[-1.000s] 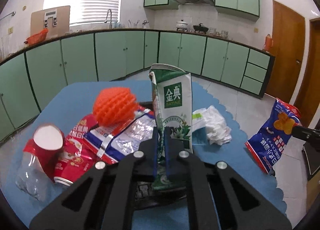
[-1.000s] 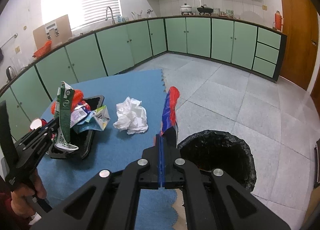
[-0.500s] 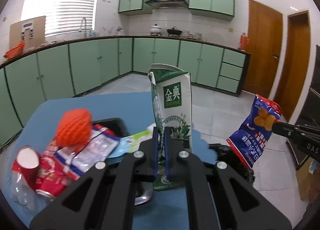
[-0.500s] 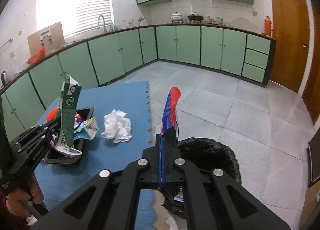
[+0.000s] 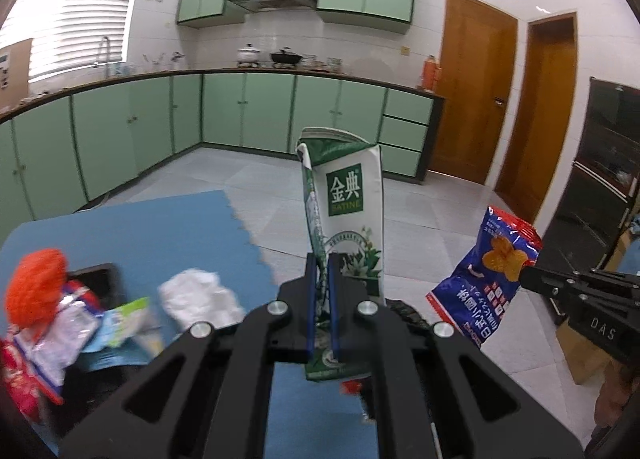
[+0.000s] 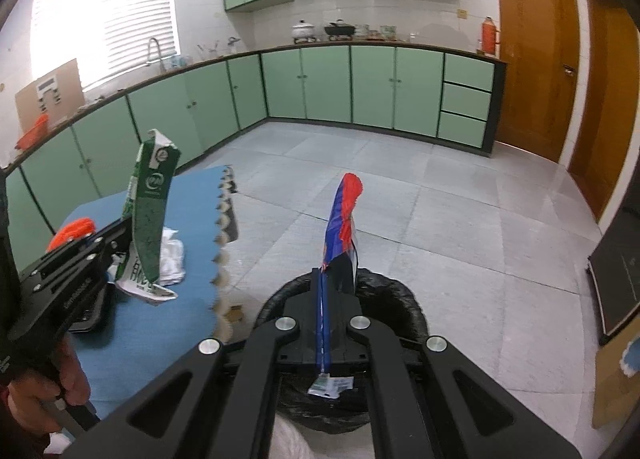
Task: Collect trash
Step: 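Drop the milk carton and chip bag into the black bin, opening both tools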
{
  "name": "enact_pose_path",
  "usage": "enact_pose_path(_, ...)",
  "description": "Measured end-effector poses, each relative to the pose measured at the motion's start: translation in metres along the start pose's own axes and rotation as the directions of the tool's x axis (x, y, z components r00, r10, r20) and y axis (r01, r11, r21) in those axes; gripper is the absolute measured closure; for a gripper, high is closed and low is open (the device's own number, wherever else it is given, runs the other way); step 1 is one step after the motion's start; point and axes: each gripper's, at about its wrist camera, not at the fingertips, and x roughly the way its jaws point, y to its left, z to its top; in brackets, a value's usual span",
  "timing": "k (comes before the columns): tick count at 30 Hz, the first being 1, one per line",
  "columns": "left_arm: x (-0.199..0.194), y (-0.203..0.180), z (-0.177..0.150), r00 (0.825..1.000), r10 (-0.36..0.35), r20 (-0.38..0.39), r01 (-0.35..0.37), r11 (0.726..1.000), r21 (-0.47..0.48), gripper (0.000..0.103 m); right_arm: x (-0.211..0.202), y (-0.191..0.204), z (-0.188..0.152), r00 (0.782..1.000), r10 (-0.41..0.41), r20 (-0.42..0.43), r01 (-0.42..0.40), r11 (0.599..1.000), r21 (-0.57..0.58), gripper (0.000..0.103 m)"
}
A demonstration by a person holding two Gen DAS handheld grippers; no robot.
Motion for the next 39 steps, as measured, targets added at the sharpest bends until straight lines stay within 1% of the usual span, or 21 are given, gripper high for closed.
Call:
enact_pose_path(3,0.026,-0.019,0.003,0.998,-0.053,-0.021,0.053,0.999,-0.006,0.099,0.005,-0.017,0.001,1.0,-0.024,-0.009,0.024,0.999,0.024,0.103)
enact_pose_path(6,0.046,-0.033,0.002,0.995,-0.091,-0.038,0.091,0.996,-0.002,0.099,0.009,-0.031,0.0,0.999,-0.041,-0.016,0.042,0.998,0.042,0.103)
enact_pose_path(10,0.079,-0.051,-0.003,0.985,-0.138,-0.104,0.139,0.99,0.004,0.097,0.017,-0.046,-0.005,0.998,-0.056,-0.033,0.058,0.996,0.063,0.103)
enact_pose_path(11,0.086,-0.052,-0.003,0.983,-0.142,-0.12,0.144,0.99,0.006,0.094,0.02,-0.049,-0.006,0.998,-0.058,-0.037,0.06,0.996,0.07,0.103)
enact_pose_path(12,0.09,-0.054,-0.004,0.98,-0.147,-0.131,0.149,0.989,0.009,0.083,0.022,-0.052,-0.007,0.997,-0.059,-0.042,0.063,0.995,0.077,0.103)
enact_pose_path(14,0.095,-0.057,-0.006,0.979,-0.151,-0.135,0.155,0.988,0.021,0.071,0.027,-0.054,-0.011,0.997,-0.062,-0.054,0.067,0.994,0.087,0.103)
enact_pose_path(18,0.098,-0.057,-0.007,0.979,-0.149,-0.138,0.154,0.988,0.027,0.069,0.035,-0.059,-0.02,0.995,-0.061,-0.075,0.068,0.993,0.094,0.103)
enact_pose_path(22,0.085,-0.041,-0.006,0.987,-0.117,-0.114,0.12,0.992,0.025,0.065,0.043,-0.058,-0.024,0.995,-0.054,-0.088,0.062,0.994,0.092,0.103)
enact_pose_path(23,0.081,-0.036,-0.006,0.989,-0.103,-0.106,0.107,0.994,0.026,0.063,0.047,-0.057,-0.023,0.994,-0.05,-0.095,0.058,0.995,0.086,0.101)
enact_pose_path(24,0.079,-0.034,-0.005,0.991,-0.091,-0.103,0.094,0.995,0.028,0.062,0.049,-0.056,-0.021,0.994,-0.049,-0.099,0.058,0.995,0.085,0.098)
enact_pose_path(25,0.076,-0.029,-0.005,0.992,-0.078,-0.1,0.081,0.996,0.027,0.06,0.052,-0.055,-0.021,0.994,-0.047,-0.097,0.055,0.995,0.085,0.082)
enact_pose_path(26,0.072,-0.023,-0.006,0.993,-0.067,-0.101,0.07,0.997,0.021,0.06,0.053,-0.055,-0.021,0.994,-0.048,-0.095,0.056,0.995,0.085,0.06)
enact_pose_path(27,0.069,-0.019,-0.007,0.993,-0.058,-0.1,0.06,0.998,0.016,0.059,0.053,-0.053,-0.021,0.995,-0.056,-0.088,0.063,0.994,0.086,0.052)
enact_pose_path(28,0.065,-0.013,-0.006,0.994,-0.048,-0.098,0.05,0.999,0.01,0.058,0.052,-0.051,-0.022,0.995,-0.064,-0.079,0.07,0.994,0.085,0.048)
enact_pose_path(29,0.061,-0.009,-0.006,0.995,-0.041,-0.095,0.042,0.999,0.005,0.058,0.051,-0.048,-0.021,0.995,-0.073,-0.07,0.079,0.994,0.079,0.046)
enact_pose_path(33,0.041,0.008,-0.005,0.997,-0.006,-0.077,0.005,1.0,-0.008,0.055,0.046,-0.036,-0.02,0.997,-0.063,-0.055,0.067,0.995,0.069,0.034)
enact_pose_path(34,0.033,0.014,-0.004,0.998,0.004,-0.067,-0.004,1.0,-0.013,0.053,0.045,-0.035,-0.019,0.997,-0.061,-0.05,0.065,0.996,0.066,0.03)
enact_pose_path(37,0.012,0.031,-0.001,0.999,0.038,-0.034,-0.039,0.999,-0.022,0.049,0.04,-0.024,-0.016,0.998,-0.06,-0.034,0.062,0.997,0.052,0.024)
enact_pose_path(39,-0.004,0.044,0.0,0.998,0.067,-0.01,-0.068,0.997,-0.026,0.042,0.036,-0.015,-0.014,0.998,-0.059,-0.023,0.06,0.997,0.044,0.019)
